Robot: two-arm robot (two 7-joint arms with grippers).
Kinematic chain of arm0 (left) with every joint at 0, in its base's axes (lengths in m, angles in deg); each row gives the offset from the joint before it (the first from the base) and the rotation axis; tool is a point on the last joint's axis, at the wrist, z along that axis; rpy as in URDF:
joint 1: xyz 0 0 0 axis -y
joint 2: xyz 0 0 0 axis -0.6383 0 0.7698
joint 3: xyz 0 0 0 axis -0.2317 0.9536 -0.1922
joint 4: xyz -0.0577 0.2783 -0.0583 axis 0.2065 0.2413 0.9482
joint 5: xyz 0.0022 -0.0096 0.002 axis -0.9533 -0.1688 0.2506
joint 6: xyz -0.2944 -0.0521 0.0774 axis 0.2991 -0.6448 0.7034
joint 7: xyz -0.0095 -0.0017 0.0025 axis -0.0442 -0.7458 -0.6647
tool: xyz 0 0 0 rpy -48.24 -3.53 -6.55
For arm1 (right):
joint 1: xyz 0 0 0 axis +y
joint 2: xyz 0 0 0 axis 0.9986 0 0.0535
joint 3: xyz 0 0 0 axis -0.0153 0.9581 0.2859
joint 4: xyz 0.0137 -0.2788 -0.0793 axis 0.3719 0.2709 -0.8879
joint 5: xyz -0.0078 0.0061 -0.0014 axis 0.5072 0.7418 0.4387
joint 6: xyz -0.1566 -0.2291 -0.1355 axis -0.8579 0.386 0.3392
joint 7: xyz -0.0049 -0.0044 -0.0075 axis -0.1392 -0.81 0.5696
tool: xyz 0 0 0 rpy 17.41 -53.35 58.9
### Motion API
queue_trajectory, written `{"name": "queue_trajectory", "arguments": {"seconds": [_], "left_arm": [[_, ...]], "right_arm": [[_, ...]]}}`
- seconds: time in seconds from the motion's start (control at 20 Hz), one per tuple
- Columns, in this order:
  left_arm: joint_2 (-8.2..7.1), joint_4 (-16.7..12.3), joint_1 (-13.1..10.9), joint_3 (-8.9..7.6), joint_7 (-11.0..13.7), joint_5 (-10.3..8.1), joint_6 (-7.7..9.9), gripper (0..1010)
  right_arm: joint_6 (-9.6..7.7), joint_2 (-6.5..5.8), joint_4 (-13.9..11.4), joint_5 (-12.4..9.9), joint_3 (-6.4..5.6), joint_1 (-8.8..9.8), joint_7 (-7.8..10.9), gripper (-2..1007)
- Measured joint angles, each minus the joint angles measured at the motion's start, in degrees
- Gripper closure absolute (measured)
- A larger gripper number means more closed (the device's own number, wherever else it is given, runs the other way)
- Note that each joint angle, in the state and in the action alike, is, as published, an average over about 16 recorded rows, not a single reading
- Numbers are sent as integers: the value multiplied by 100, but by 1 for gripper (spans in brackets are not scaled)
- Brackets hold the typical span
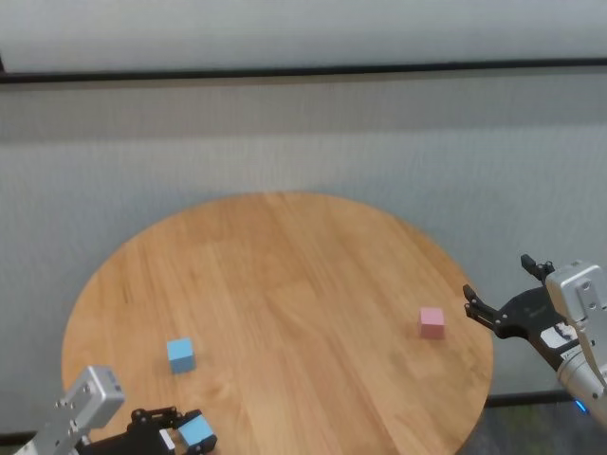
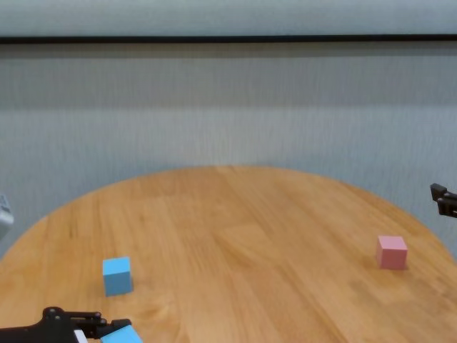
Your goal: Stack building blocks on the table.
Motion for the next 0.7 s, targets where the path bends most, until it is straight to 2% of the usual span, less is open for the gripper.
{"name": "queue_trajectory", "arguments": {"seconds": [0.3,0.7], "left_arm": [[-7,-35,-5,-27,-15,-37,-18,587],[89,-121,121,-86,-80,-101,-32,616]], "right_arm": [[0,0,0,0,0,0,0,0],[0,0,0,0,0,0,0,0]]}}
